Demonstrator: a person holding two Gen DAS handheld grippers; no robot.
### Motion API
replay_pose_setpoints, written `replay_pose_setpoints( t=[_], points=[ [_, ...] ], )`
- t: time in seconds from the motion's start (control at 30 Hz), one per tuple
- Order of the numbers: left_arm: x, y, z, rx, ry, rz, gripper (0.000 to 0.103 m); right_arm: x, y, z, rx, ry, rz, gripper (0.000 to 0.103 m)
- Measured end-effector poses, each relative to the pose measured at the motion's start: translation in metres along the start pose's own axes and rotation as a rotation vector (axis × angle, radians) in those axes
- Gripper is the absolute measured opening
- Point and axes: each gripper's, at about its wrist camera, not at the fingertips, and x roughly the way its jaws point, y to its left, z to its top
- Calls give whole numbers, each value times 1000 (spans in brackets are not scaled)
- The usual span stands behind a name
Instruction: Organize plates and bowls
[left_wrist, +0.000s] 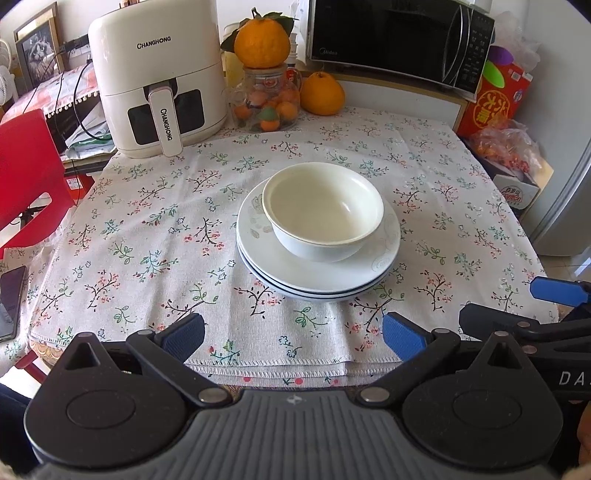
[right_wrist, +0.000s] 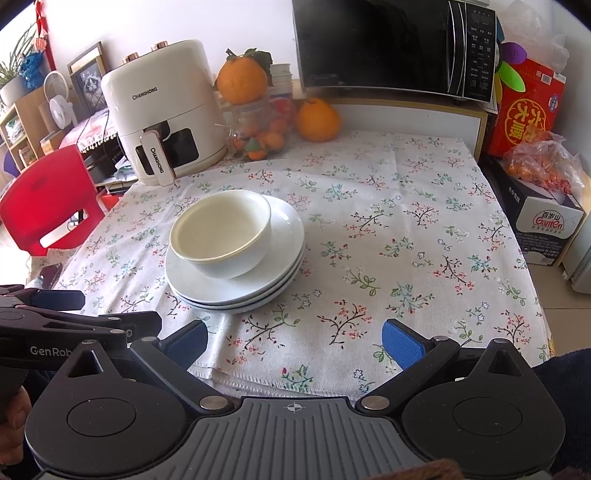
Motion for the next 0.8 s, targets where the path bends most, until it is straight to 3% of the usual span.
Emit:
replay_pose_setpoints(
  t=[0.8],
  points=[
    [4, 0, 1, -3, 21, 24, 103, 5, 0, -1, 12, 17, 9, 101]
  ],
)
